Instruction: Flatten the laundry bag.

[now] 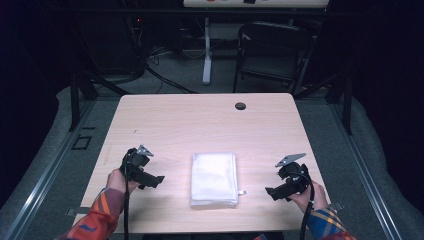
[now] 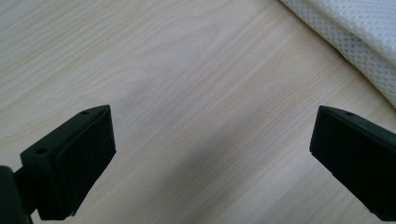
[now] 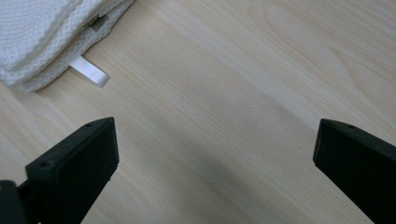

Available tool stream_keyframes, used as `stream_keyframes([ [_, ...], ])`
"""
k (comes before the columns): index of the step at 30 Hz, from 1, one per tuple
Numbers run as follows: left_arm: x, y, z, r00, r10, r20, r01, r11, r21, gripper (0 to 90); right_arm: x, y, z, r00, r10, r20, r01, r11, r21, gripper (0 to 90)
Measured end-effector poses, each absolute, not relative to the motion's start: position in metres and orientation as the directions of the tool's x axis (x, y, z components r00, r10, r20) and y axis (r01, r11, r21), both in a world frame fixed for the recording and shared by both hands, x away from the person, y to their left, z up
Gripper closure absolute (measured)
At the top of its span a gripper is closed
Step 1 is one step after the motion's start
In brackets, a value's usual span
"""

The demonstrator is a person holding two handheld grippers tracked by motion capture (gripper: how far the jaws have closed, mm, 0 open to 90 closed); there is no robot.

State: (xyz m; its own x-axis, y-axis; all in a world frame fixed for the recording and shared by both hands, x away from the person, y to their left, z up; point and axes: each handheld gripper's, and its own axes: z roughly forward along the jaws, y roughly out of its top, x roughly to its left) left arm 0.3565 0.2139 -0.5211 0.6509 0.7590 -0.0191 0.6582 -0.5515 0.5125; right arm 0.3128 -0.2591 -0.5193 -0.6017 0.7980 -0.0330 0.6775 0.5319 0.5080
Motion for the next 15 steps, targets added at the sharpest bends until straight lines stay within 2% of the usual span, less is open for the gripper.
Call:
stream_keyframes([
  [4,0.355,0.211,-0.519,0.668,0.744,-0.022,0.649,-0.568,0.506,0.1,0.314,-0.259,-0.522,-0.603,0.798,-0.002,0.690,0.523,0.500,0.0],
  [7,0.354,0.209,-0.515,0.676,0.734,-0.056,0.641,-0.550,0.535,0.1,0.314,-0.258,-0.524,-0.597,0.802,0.021,0.706,0.512,0.489,0.2],
  [15,0.353,0.198,-0.514,0.716,0.697,-0.039,0.602,-0.587,0.541,0.1,0.317,-0.258,-0.529,-0.588,0.804,0.089,0.737,0.488,0.468,0.4],
])
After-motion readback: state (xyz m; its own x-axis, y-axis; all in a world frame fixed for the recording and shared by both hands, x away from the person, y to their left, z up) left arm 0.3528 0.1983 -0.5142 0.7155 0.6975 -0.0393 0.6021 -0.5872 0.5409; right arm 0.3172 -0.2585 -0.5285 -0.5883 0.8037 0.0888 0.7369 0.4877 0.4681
